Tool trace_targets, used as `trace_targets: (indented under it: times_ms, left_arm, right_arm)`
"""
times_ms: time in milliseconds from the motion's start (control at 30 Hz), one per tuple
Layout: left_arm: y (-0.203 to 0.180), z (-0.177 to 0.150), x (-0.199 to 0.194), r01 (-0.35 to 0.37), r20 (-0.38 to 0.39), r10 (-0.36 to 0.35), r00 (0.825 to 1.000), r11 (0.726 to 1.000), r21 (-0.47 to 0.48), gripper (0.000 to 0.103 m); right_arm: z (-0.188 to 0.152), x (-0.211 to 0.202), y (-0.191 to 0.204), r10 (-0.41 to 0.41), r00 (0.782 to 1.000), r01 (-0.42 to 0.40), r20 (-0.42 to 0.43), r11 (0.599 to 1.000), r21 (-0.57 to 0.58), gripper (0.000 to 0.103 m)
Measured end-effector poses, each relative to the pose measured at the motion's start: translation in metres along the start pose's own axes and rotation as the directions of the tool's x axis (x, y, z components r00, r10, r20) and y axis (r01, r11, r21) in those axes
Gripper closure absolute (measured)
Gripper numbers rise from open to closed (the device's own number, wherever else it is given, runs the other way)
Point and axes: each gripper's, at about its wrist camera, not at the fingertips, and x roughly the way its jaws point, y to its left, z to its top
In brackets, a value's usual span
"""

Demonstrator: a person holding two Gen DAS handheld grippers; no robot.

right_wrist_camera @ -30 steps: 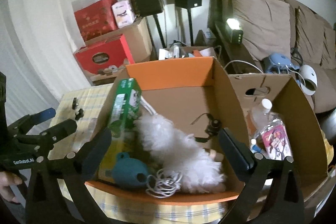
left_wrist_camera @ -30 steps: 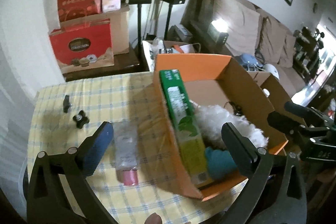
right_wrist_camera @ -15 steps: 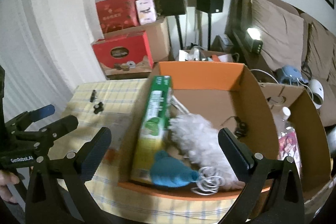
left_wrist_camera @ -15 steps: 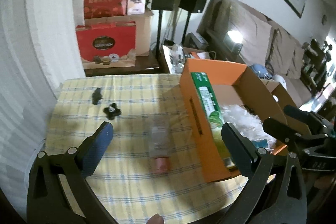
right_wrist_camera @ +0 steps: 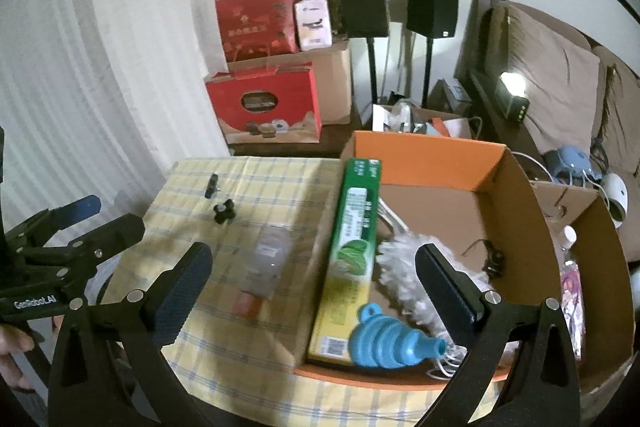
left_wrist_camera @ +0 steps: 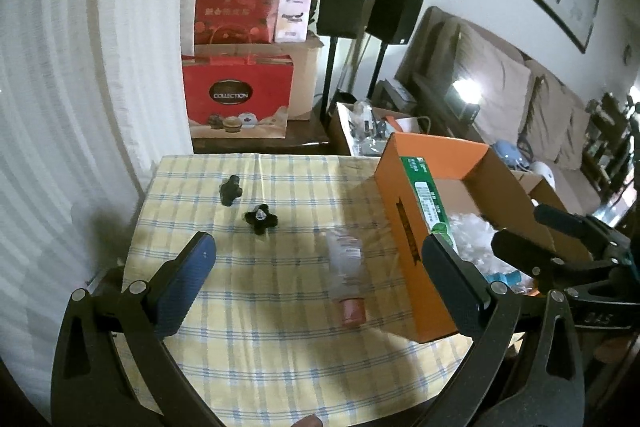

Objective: Organize objects
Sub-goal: 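Withdraw both tools from the box toward the black knobs on the table, then reach the right tool to the black star knob while the left tool reaches the T-shaped knob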

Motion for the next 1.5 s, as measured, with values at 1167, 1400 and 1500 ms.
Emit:
trace_targets:
  times_ms: [1167, 1400, 1500]
  left_arm:
    - [0.138, 0.010, 0.094, -0.126, -0.100, 0.111, 0.989, 0.978, -0.164, 0.001]
    - [0.159, 0.015, 0.127, -0.126, -0.138, 0.100, 0.985, 0.974, -0.188, 0.006]
    - [0.164, 0.016, 0.138, -0.124, -0.148, 0.095, 0.984, 0.972, -0.198, 0.007]
  right_arm:
    - [0.028, 0.137, 0.089, 0.096, 0.990, -0.107, -0.106, 0.989, -0.102, 0.005]
    - [0.019, 0.180, 0.107, 0.090, 0.985, -0.113, -0.150, 0.981, -0.155, 0.014]
    - [0.015, 0.198, 0.111, 0.096, 0.980, -0.123, -0.176, 0.980, -0.153, 0.018]
